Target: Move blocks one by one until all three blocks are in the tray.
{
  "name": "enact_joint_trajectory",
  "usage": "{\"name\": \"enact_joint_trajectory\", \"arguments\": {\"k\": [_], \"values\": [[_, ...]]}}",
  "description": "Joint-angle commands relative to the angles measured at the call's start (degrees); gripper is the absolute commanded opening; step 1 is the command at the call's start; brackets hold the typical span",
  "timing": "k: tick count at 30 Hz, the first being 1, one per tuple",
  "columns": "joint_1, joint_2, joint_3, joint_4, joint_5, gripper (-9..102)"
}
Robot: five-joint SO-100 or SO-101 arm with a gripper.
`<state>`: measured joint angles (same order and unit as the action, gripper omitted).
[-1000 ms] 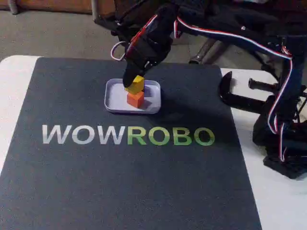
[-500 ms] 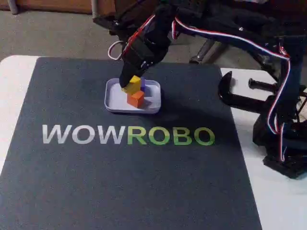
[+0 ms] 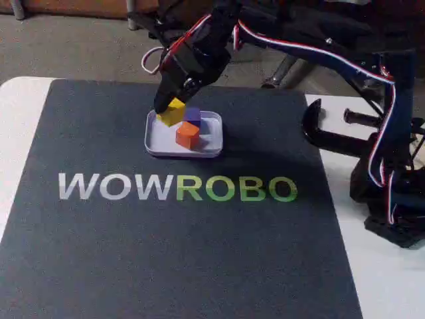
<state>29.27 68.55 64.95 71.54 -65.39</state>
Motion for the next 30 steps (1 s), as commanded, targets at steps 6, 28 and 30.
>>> {"name": "enact_joint_trajectory", "arguments": {"k": [6, 28, 30], "values": [[-0.09, 0.53, -2.9, 0.53, -0.18, 21], [-6.42, 4.13, -2.37, 5.27, -6.06, 20], [-8.44, 5.54, -2.37, 5.8, -5.45, 20]]}}
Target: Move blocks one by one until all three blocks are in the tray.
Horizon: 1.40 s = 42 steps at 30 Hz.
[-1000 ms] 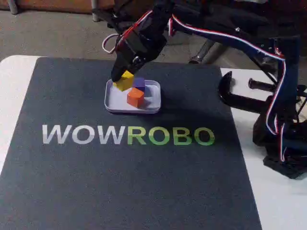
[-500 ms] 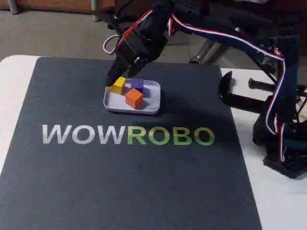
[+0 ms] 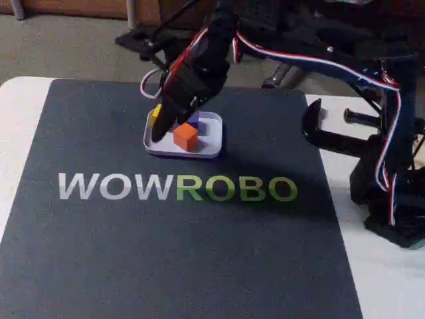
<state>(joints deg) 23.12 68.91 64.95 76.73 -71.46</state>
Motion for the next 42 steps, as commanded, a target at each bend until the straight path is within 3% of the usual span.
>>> {"name": "enact_joint_trajectory", "arguments": {"k": [1, 9, 13, 16, 21, 26, 33, 42], "values": [[-3.25, 5.8, -2.29, 0.88, 0.7, 20], [-10.55, 14.24, 2.99, 1.76, -0.79, 20], [-13.18, 23.38, 13.62, 1.32, -6.68, 19], [-14.85, 35.16, 27.42, -1.76, -12.66, 18], [-15.82, 68.29, 62.93, -16.96, -20.92, 17], [-16.08, 93.08, 86.04, -17.58, -27.77, 13], [-17.58, 120.76, 105.91, -16.61, -27.6, 11], [-18.11, 120.67, 114.87, -16.79, -33.75, 8]]}}
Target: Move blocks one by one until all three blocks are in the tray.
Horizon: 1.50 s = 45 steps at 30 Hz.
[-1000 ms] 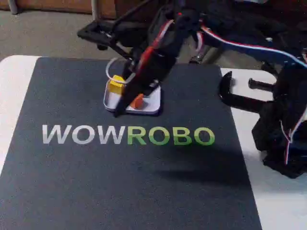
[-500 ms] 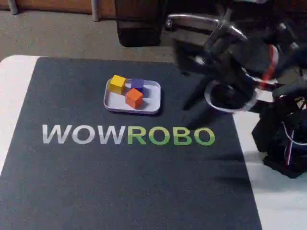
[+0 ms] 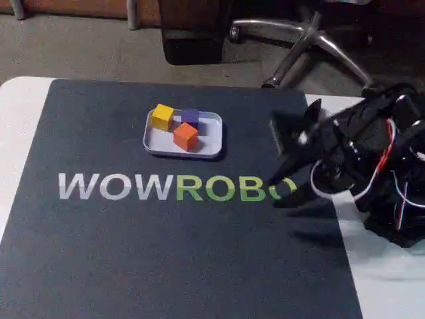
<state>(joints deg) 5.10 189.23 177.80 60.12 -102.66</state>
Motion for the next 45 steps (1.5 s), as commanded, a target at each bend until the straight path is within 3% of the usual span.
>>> {"name": "enact_joint_trajectory", "arguments": {"k": [1, 9, 16, 45], "values": [[0.26, 0.35, 3.6, -0.18, -4.66, 7], [2.81, 0.35, 3.87, 12.04, -6.5, -6], [-0.88, 0.35, 3.87, 13.36, -0.53, -5], [-0.7, 0.35, 3.87, 13.45, -0.44, -5]]}}
